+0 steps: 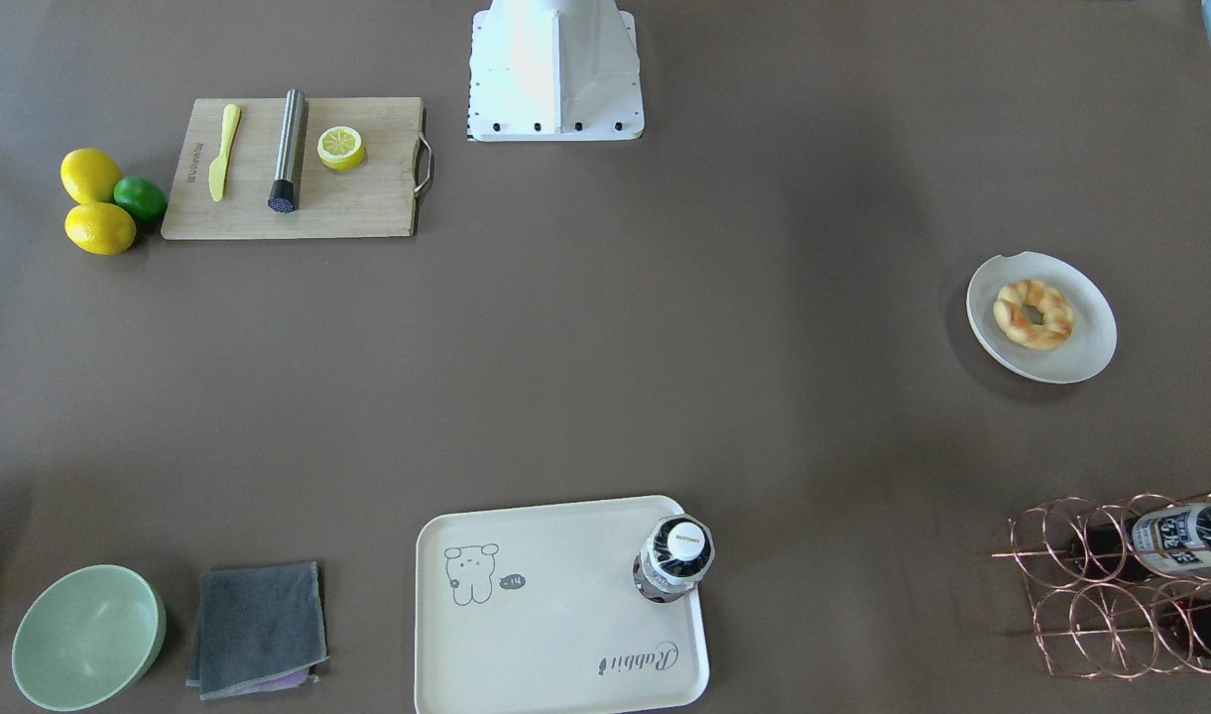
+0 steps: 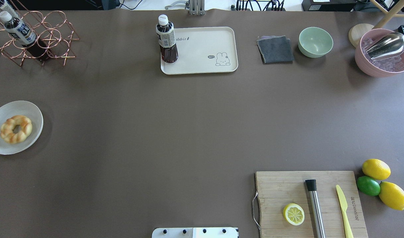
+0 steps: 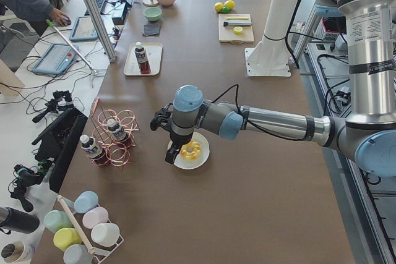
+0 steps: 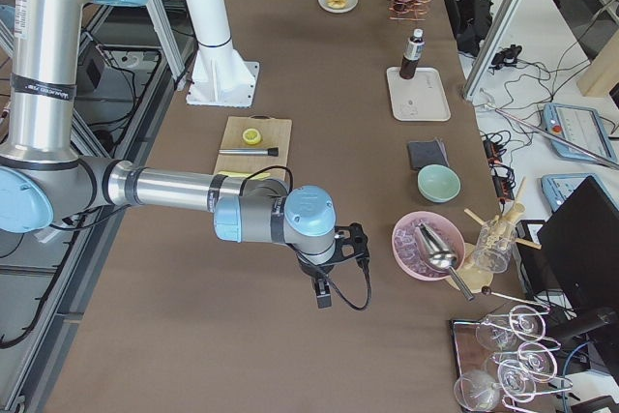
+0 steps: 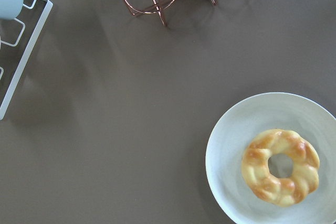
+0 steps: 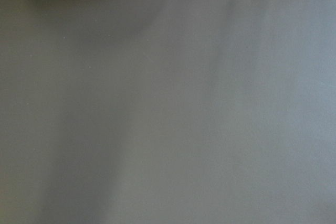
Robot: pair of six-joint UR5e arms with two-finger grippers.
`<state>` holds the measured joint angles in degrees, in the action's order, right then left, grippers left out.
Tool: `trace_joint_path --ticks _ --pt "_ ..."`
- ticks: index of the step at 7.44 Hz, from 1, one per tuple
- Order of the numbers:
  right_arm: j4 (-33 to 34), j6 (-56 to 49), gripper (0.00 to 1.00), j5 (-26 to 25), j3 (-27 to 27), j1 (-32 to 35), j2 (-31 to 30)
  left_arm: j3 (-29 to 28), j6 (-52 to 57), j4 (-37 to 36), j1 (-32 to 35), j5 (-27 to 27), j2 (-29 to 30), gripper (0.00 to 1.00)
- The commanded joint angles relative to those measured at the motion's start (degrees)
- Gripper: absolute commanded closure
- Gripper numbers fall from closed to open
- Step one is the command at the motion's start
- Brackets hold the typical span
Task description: Place donut on tray
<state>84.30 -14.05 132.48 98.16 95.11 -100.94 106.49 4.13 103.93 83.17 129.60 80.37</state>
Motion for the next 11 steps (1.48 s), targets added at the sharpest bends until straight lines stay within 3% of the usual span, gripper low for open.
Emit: trace_joint_path --ticks 1,6,9,11 --pt "-2.91 0.25 0.0 0.67 0.1 0.86 -1.72 0.29 1.14 0.31 -0.02 -2.48 -1.27 0.02" --pt "-3.18 -0.19 0.0 1.99 0.01 0.86 -2.51 -2.32 0.87 0.66 -1.24 -4.09 -4.18 0.04" --pt "-3.35 0.25 0.0 3.57 0.54 0.78 -2.51 -16.53 0.35 6.81 -4.05 -3.57 5.45 0.03" --pt "-3.27 0.25 0.0 7.86 0.28 0.69 -2.68 -21.74 -9.01 13.27 -6.86 3.35 8.48 0.02"
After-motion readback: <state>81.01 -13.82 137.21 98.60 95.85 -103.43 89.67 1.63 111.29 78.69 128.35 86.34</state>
